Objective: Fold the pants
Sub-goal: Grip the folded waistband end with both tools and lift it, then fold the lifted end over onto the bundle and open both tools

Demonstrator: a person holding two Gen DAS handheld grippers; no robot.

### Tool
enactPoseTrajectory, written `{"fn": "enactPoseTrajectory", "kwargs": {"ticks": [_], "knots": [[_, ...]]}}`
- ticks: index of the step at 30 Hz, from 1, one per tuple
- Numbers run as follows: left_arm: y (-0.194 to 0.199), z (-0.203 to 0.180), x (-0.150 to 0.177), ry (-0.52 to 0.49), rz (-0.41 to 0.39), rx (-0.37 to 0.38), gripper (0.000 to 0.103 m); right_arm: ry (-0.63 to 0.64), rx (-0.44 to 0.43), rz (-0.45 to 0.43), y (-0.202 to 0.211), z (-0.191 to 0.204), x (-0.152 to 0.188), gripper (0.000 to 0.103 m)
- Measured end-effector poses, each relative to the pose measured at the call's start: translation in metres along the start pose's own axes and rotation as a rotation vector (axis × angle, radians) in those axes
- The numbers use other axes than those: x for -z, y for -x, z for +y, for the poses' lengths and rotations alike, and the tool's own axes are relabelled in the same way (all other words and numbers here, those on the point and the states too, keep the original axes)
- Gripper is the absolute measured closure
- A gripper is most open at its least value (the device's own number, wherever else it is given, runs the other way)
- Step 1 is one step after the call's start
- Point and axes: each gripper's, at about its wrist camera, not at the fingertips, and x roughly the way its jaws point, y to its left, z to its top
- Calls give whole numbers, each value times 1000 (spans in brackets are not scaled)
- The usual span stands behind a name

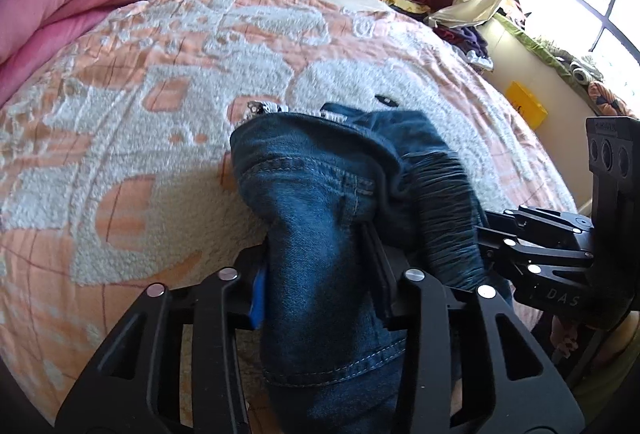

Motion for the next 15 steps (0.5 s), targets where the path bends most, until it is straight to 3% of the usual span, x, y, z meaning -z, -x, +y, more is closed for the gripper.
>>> {"fn": "enactPoseTrajectory", "kwargs": {"ticks": [15], "knots": [[18, -3, -50, -22, -106, -17, 77, 90, 7, -94, 13, 23, -52, 77]]}}
